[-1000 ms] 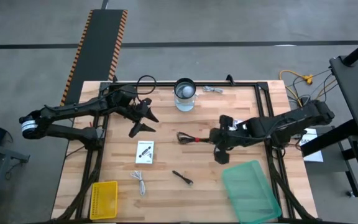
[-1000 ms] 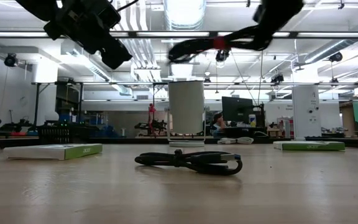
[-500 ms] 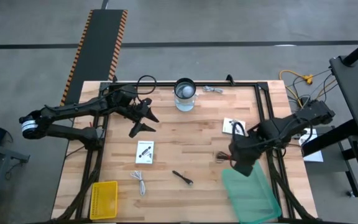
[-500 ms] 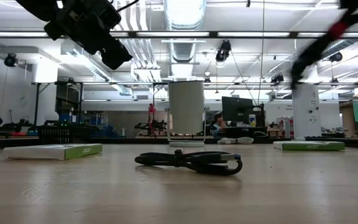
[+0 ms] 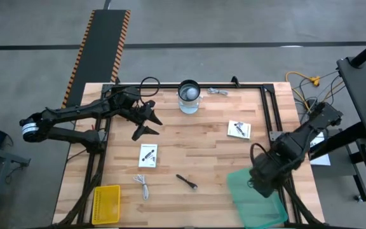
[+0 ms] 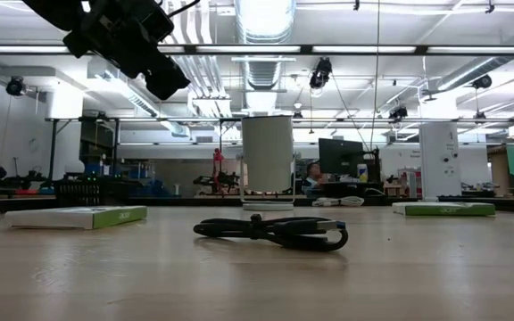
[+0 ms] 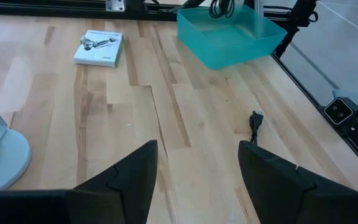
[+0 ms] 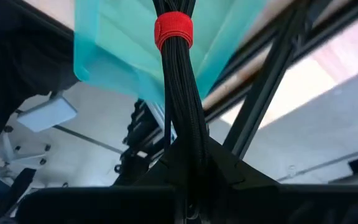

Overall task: Pick and place items into bin
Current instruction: Put the top black usb cable into the green bin, then put the right white card reader box into the yellow bin

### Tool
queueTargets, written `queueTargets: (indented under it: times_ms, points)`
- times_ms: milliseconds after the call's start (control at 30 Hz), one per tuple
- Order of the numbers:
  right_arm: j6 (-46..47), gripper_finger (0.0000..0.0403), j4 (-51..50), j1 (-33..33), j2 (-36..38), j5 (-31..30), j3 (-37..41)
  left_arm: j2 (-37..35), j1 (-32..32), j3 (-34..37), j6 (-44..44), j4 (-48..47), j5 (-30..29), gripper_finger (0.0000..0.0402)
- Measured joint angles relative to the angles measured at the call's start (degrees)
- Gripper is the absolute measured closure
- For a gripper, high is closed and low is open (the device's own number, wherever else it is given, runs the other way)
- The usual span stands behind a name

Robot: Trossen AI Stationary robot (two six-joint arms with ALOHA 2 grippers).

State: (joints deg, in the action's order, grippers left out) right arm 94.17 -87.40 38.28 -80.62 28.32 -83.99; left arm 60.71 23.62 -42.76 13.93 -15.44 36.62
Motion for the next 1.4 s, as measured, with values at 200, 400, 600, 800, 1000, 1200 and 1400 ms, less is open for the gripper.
queueTargets:
  times_ms: [200,400,600,800,1000,1200,1400]
  points:
    - [7.5,0.0372,1.3,3.5,0.0,0.0,0.0,0.0,0.0,0.0,0.0,0.0,-0.9,0.0194]
    - [9.8,0.0336,2.8,3.9,0.0,-0.2,0.0,0.0,0.0,0.0,0.0,0.0,-3.0,0.0194]
    - [9.8,0.0315,4.2,3.8,-0.1,-1.3,0.0,0.0,0.0,0.0,0.0,0.0,-3.0,0.0194]
    - [6.5,0.0306,4.2,3.8,-0.1,-6.9,0.1,0.0,0.0,0.0,0.0,0.0,-3.0,0.0194]
    - [-6.1,0.0310,4.6,3.6,-0.1,-30.4,0.1,0.0,0.0,0.0,0.0,0.0,-3.1,0.0194]
    - [-27.6,0.0319,11.6,3.0,-0.1,-61.1,0.5,0.0,0.0,0.0,0.0,0.0,-3.1,0.0194]
    - [-47.6,0.0331,17.3,2.3,-1.3,-85.3,2.2,0.0,0.0,0.0,0.0,0.0,-3.1,0.0194]
